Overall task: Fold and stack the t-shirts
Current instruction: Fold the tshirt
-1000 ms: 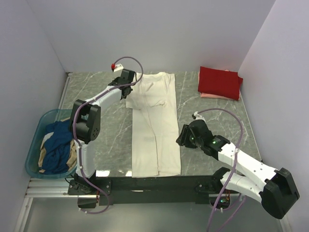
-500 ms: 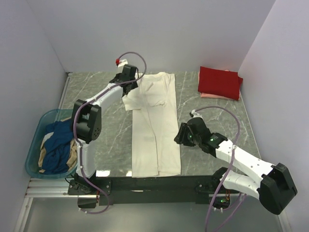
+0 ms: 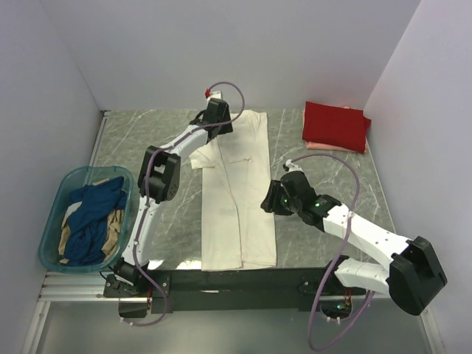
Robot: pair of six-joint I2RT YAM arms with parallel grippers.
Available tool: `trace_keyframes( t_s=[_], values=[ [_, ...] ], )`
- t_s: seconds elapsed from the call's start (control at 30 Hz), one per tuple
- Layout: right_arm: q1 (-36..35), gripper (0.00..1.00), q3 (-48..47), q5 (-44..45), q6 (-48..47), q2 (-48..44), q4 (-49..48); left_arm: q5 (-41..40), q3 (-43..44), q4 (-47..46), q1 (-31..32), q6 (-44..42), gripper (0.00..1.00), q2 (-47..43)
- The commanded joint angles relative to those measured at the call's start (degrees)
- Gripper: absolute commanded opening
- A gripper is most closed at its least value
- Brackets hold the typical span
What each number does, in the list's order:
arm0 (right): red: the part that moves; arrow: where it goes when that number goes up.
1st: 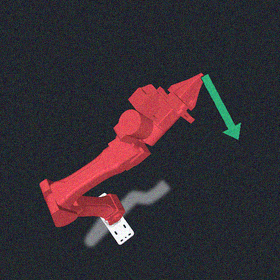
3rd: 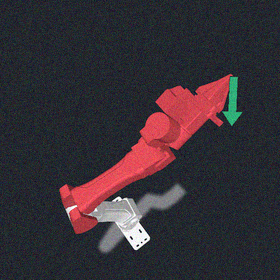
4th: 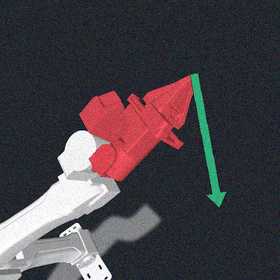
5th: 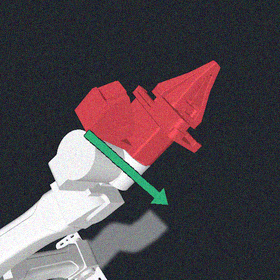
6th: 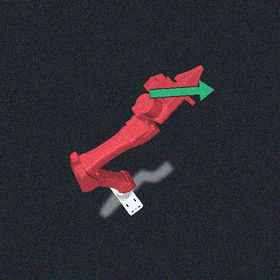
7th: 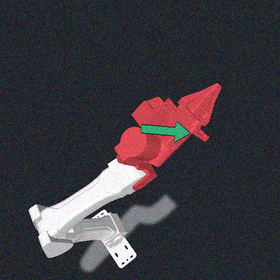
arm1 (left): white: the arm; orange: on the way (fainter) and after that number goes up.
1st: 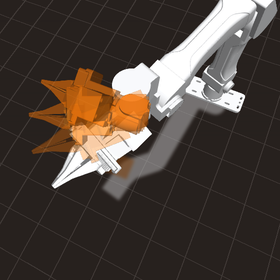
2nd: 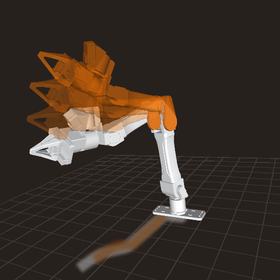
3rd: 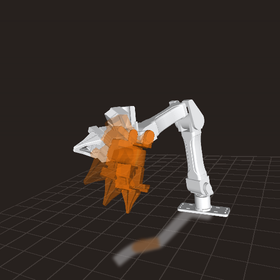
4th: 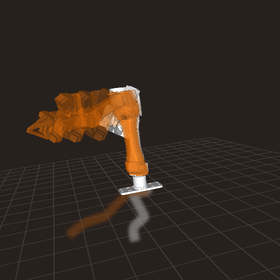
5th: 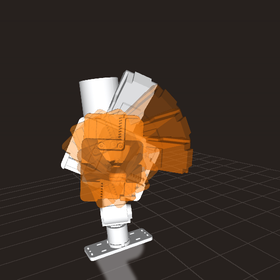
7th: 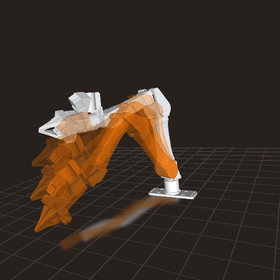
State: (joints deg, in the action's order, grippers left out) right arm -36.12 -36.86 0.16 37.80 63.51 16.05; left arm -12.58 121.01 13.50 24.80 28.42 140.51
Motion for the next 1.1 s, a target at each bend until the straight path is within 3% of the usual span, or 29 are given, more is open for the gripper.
trace_keyframes(
  t_s=[0.0, 0.4, 1.07],
  values=[
    [-0.2, 0.51, -3.0, 0.0, -1.8, 2.1, -3.0, 3.6, 4.6, -2.7, -0.7, -2.0, 0.57, 2.6],
    [-0.1, 0.5, -2.5, -1.9, -1.7, 6.6, -6.1, 8.2, 4.8, -7.3, -1.6, -2.1, 0.54, 4.5],
    [-0.2, 0.5, -2.6, -1.4, -1.9, 8.6, -6.8, 11.7, 9.9, -5.1, -1.4, -0.5, 0.52, 9.2]
  ],
)
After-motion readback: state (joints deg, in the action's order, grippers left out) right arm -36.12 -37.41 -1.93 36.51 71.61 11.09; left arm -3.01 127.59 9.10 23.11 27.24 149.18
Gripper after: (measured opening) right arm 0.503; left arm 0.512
